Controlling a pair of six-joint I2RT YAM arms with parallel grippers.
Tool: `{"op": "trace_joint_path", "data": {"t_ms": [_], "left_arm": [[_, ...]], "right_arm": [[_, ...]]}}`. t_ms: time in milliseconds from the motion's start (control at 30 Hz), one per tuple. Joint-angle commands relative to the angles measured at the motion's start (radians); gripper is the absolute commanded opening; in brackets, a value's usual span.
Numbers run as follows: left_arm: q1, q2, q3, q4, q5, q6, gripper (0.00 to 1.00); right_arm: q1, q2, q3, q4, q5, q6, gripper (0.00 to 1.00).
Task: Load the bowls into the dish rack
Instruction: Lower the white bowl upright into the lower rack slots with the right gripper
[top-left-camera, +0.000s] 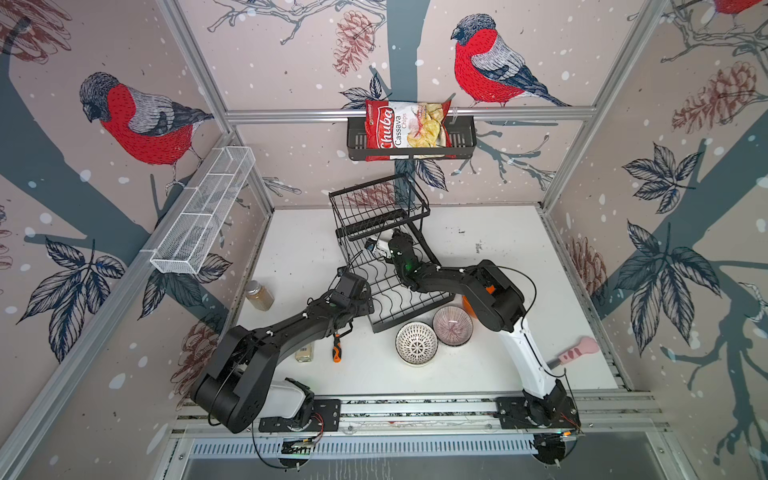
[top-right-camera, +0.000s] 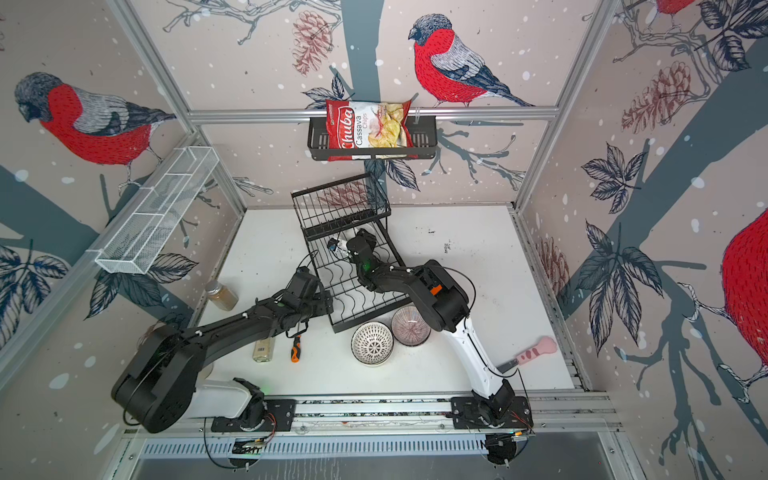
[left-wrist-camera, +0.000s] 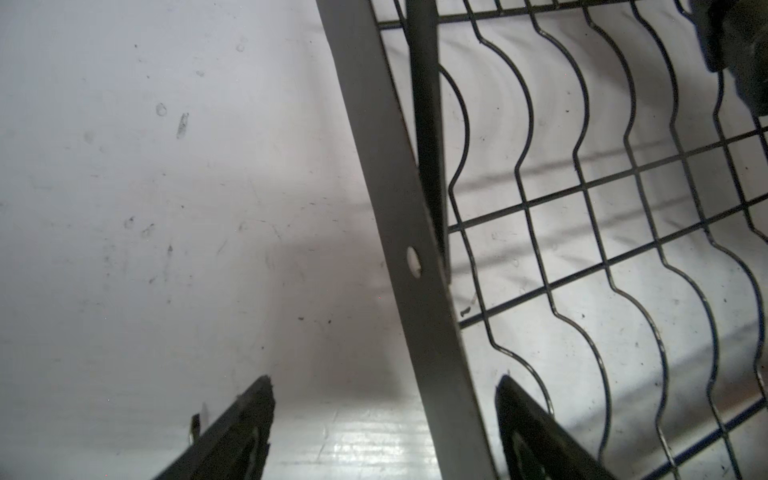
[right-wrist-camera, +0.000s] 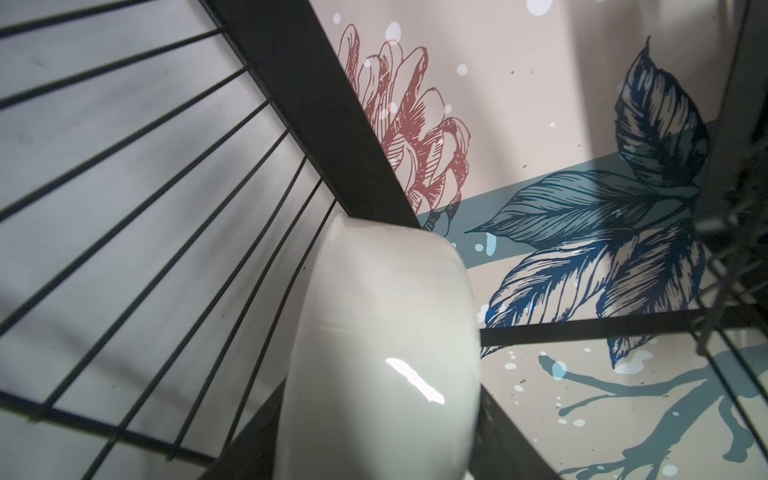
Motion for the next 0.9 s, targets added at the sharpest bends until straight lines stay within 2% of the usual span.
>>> {"op": "trace_joint_path", "data": {"t_ms": [0,333,433,600,867], "left_arm": [[0.001,-0.007,0.003,-0.006,-0.013,0.009,0.83],[0.002,-0.003,0.005,-0.006,-0.009,0.013,0.83],[0.001,-0.004,0.005,-0.009,-0.01,0.014,0.83],[0.001,-0.005,0.005,-0.014,-0.014,0.015,0.83],[0.001,-0.009,0.0,-0.009,-0.017,0.015,0.83]], "right_arm": [[0.001,0.01,0.01,0.042,0.016,-0.011,0.64],[0.035,0.011,-0.014,0.065,0.01,-0.006,0.69],[0.037,0.012,-0.004,0.06,0.015,0.0,0.73],[0.038,-0.007,0.005,0.031,0.011,0.023,0.86],[0.037,-0.059,-0.005,-0.078,-0.059,0.131,0.92]]}}
